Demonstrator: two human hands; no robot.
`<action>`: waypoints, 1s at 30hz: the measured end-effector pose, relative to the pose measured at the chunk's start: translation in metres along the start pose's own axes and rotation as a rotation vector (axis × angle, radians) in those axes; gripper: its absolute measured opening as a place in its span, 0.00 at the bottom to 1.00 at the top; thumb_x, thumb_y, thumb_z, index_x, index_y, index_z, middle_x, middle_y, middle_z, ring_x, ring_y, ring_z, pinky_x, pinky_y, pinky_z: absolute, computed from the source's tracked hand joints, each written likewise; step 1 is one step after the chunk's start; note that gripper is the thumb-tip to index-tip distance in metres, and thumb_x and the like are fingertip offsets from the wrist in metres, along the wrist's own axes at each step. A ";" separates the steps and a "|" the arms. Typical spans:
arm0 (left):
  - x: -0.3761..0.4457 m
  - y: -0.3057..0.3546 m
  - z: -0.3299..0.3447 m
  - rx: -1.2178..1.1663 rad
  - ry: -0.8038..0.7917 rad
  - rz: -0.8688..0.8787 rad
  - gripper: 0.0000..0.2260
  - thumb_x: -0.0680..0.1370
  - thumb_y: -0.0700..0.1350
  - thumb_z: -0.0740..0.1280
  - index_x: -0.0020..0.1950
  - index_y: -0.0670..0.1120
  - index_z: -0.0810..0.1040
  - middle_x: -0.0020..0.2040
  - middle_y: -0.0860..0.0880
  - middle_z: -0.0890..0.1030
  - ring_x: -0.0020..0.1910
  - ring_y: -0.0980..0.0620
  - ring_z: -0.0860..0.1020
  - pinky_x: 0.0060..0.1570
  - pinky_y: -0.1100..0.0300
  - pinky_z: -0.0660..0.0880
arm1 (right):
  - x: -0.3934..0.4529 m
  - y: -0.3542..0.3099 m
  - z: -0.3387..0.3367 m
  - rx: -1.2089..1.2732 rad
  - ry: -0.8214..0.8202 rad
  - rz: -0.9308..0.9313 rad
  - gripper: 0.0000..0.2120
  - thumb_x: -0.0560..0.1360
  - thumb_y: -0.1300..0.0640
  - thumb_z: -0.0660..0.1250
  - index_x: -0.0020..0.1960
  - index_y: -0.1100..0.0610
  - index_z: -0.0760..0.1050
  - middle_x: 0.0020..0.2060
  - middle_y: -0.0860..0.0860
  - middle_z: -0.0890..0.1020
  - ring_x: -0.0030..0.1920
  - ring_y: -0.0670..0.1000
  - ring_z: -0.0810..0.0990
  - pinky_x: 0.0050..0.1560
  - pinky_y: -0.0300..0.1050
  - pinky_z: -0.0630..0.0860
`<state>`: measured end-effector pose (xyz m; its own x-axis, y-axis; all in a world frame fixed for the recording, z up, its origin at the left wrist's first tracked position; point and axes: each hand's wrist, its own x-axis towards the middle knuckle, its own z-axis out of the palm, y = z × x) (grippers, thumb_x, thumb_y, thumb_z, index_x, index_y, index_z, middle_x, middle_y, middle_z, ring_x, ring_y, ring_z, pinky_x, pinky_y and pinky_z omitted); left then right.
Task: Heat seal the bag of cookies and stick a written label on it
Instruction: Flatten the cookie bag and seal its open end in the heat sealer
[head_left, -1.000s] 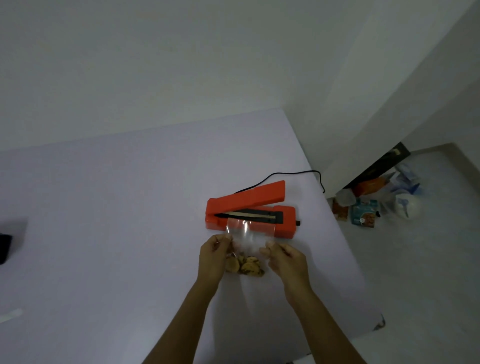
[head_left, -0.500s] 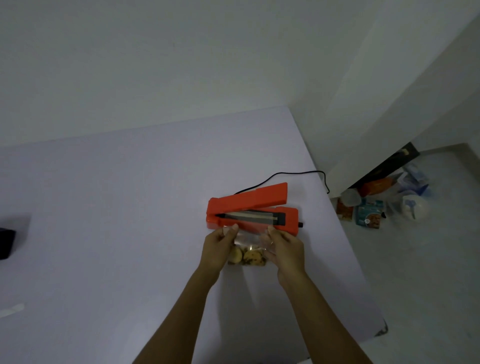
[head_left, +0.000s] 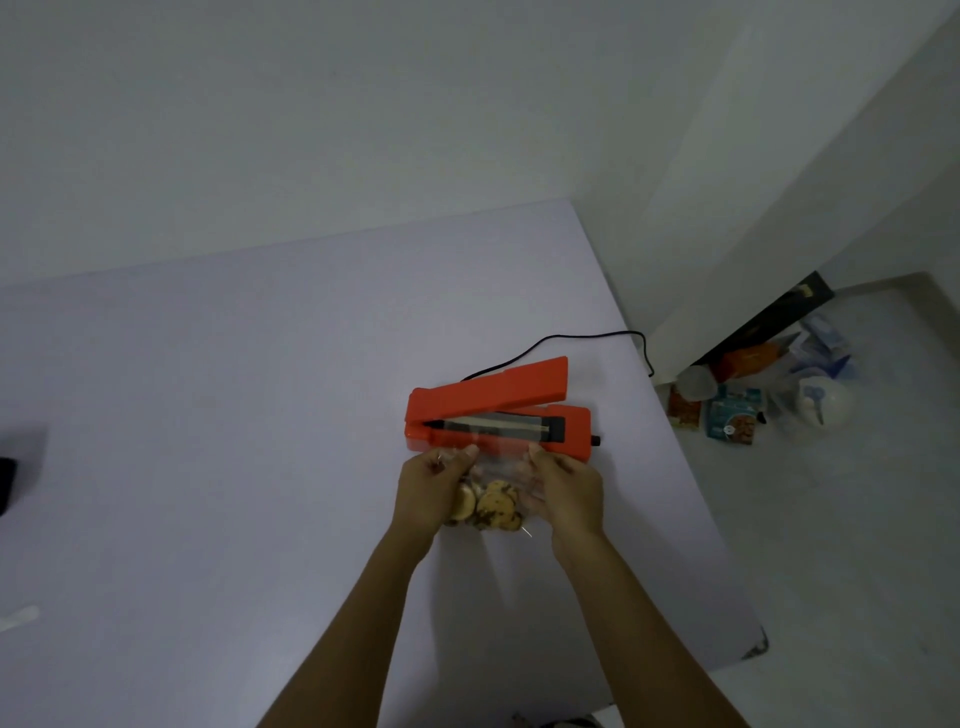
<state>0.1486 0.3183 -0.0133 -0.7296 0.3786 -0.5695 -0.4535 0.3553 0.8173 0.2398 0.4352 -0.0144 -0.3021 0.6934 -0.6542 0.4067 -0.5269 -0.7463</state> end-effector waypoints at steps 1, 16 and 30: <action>0.000 -0.001 0.000 0.004 -0.003 0.001 0.13 0.76 0.50 0.68 0.44 0.40 0.82 0.40 0.47 0.85 0.39 0.52 0.84 0.37 0.63 0.78 | 0.000 0.000 -0.001 -0.034 0.007 -0.014 0.07 0.73 0.54 0.71 0.38 0.55 0.82 0.38 0.55 0.86 0.41 0.56 0.85 0.46 0.57 0.83; 0.002 -0.002 -0.002 -0.045 0.000 -0.035 0.10 0.76 0.49 0.69 0.42 0.43 0.83 0.40 0.47 0.85 0.38 0.52 0.84 0.35 0.63 0.78 | -0.056 -0.111 -0.029 -0.270 0.195 -0.706 0.11 0.75 0.42 0.65 0.49 0.48 0.77 0.27 0.48 0.73 0.27 0.43 0.71 0.30 0.31 0.71; 0.007 -0.008 -0.007 -0.034 -0.015 -0.035 0.13 0.76 0.50 0.69 0.43 0.41 0.83 0.41 0.46 0.86 0.42 0.48 0.84 0.45 0.52 0.81 | -0.038 -0.095 -0.030 -0.434 0.144 -0.665 0.08 0.76 0.49 0.66 0.50 0.50 0.82 0.31 0.49 0.80 0.31 0.44 0.78 0.31 0.31 0.71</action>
<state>0.1432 0.3120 -0.0235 -0.7056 0.3792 -0.5986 -0.4956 0.3397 0.7994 0.2389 0.4739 0.0846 -0.4965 0.8669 -0.0455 0.4887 0.2358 -0.8400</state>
